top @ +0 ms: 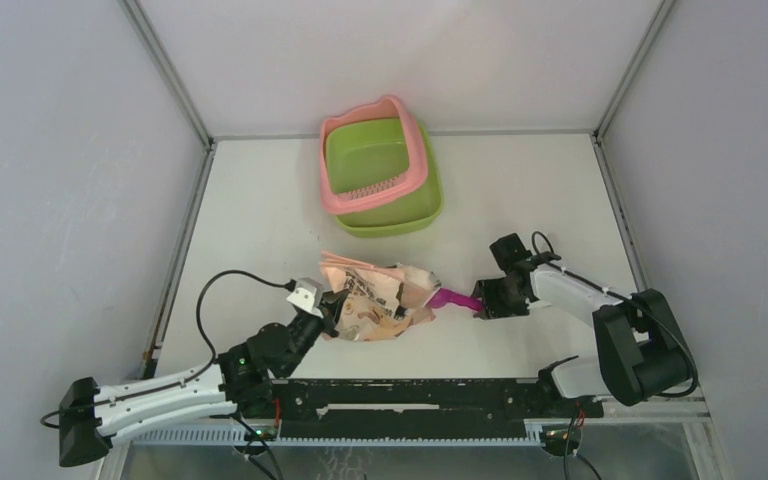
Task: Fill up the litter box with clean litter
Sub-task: Pick up the spatula from the center of the board.
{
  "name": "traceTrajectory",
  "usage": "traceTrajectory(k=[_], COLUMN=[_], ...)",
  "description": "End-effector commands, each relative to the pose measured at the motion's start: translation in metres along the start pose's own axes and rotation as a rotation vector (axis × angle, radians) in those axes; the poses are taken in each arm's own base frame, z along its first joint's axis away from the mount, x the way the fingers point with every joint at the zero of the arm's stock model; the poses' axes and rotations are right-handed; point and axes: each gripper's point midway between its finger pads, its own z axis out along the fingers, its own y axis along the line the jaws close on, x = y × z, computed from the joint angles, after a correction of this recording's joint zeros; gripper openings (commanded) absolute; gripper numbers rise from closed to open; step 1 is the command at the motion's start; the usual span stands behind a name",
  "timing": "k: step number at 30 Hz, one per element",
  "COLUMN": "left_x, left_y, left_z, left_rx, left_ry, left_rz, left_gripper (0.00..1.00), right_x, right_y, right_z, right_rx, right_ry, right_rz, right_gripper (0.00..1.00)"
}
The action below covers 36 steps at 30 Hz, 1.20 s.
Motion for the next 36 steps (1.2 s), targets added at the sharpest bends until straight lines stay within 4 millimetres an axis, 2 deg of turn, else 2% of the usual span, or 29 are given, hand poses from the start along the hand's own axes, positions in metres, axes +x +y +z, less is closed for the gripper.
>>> traceTrajectory(k=[1,6,7,15,17,19,24,27,29,32,33,34,36], left_x=[-0.018,-0.024,-0.026,-0.038,-0.042,-0.045,-0.057,-0.07,-0.083,-0.106,-0.115,-0.125,-0.14], left_y=[-0.007,-0.006,-0.007,-0.005,-0.005,-0.006,-0.012,-0.02,-0.026,-0.039,-0.044,-0.048,-0.058], left_z=[0.0,-0.002,-0.003,-0.009,-0.011,-0.014,-0.02,-0.025,-0.031,-0.042,-0.046,-0.05,-0.057], left_rx=[0.015,0.016,0.017,0.019,0.024,0.032,0.072,0.109,0.142,0.217,0.247,0.275,0.33], left_ry=[-0.039,-0.039,-0.038,-0.027,-0.025,-0.017,0.008,0.032,0.044,0.057,0.059,0.054,0.047], left_rz=[-0.039,-0.045,-0.044,-0.043,-0.05,-0.053,-0.069,-0.087,-0.113,-0.165,-0.181,-0.202,-0.236], left_gripper=[0.0,0.01,0.01,0.04,0.07,0.12,0.3,0.38,0.43,0.49,0.54,0.63,0.65], right_x=[-0.008,-0.025,-0.034,-0.063,-0.068,-0.073,-0.083,-0.077,-0.066,-0.039,-0.03,-0.022,0.002], right_y=[0.017,0.034,0.039,0.079,0.092,0.097,0.09,0.078,0.068,0.052,0.047,0.043,0.037], right_z=[-0.003,-0.021,-0.027,-0.103,-0.131,-0.165,-0.255,-0.305,-0.33,-0.362,-0.372,-0.379,-0.391], right_rx=[-0.057,-0.171,-0.201,-0.512,-0.636,-0.754,-1.031,-1.2,-1.311,-1.491,-1.542,-1.583,-1.681], right_ry=[-0.044,-0.098,-0.137,-0.323,-0.404,-0.491,-0.758,-0.864,-0.889,-0.868,-0.854,-0.832,-0.752], right_rz=[-0.019,-0.079,-0.086,-0.244,-0.311,-0.356,-0.481,-0.548,-0.601,-0.707,-0.744,-0.776,-0.863], right_gripper=[0.4,0.07,0.02,0.0,0.0,0.0,0.0,0.0,0.0,0.0,0.0,0.0,0.0])
